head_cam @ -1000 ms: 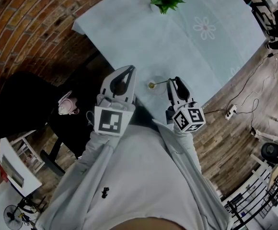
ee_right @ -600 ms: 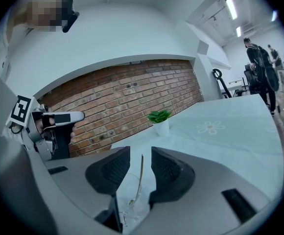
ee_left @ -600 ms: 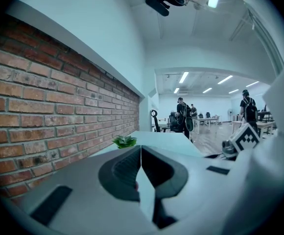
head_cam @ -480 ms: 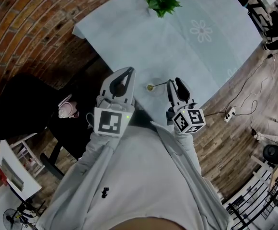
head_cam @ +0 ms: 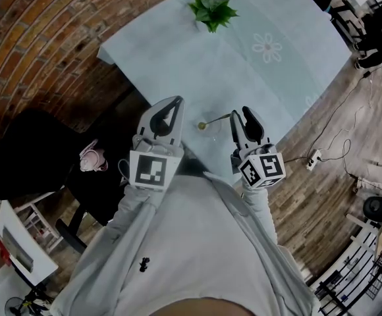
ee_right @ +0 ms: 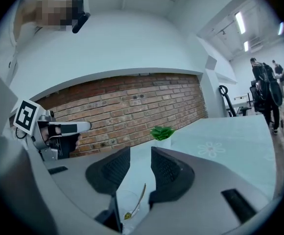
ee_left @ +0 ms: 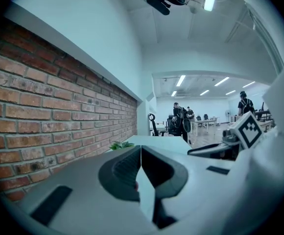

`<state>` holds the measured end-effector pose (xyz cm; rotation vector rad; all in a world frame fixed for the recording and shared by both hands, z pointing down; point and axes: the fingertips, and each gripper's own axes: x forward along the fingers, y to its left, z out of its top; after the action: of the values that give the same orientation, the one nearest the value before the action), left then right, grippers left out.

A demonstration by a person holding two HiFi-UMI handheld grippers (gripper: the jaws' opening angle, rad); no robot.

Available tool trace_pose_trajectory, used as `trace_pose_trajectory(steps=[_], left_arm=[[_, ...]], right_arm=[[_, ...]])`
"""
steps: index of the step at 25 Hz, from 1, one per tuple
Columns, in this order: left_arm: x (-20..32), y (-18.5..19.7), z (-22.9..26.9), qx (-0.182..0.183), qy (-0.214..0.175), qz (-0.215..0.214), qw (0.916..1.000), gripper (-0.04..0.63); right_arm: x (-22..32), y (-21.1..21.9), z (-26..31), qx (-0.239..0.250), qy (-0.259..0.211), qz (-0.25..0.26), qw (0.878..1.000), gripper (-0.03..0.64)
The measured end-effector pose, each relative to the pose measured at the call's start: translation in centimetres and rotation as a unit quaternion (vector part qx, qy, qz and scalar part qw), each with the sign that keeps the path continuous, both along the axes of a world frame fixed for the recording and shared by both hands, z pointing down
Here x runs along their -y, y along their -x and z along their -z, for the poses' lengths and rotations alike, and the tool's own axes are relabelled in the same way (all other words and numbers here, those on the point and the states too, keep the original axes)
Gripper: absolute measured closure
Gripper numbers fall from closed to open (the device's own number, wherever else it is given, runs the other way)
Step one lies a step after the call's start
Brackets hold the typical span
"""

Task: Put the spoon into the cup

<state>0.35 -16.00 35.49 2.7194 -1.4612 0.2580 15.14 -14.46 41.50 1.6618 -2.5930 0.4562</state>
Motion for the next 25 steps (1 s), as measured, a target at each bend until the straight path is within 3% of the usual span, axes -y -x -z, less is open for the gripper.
trace_pose_trajectory(steps=[16, 25], left_arm=[[-0.4, -2.4, 1.7, 0.006, -0.035, -0.038, 0.9987, 0.575], [-0.5, -3.4, 2.1, 0.014, -0.046, -0.056, 0.9973, 0.575]], right_arm=[[-1.1, -1.4, 10.1, -0.059, -0.123, -0.006, 0.991, 0.494], [-2.5, -2.6, 11.8, -0.081, -0.148, -0.013, 0.986, 0.539]])
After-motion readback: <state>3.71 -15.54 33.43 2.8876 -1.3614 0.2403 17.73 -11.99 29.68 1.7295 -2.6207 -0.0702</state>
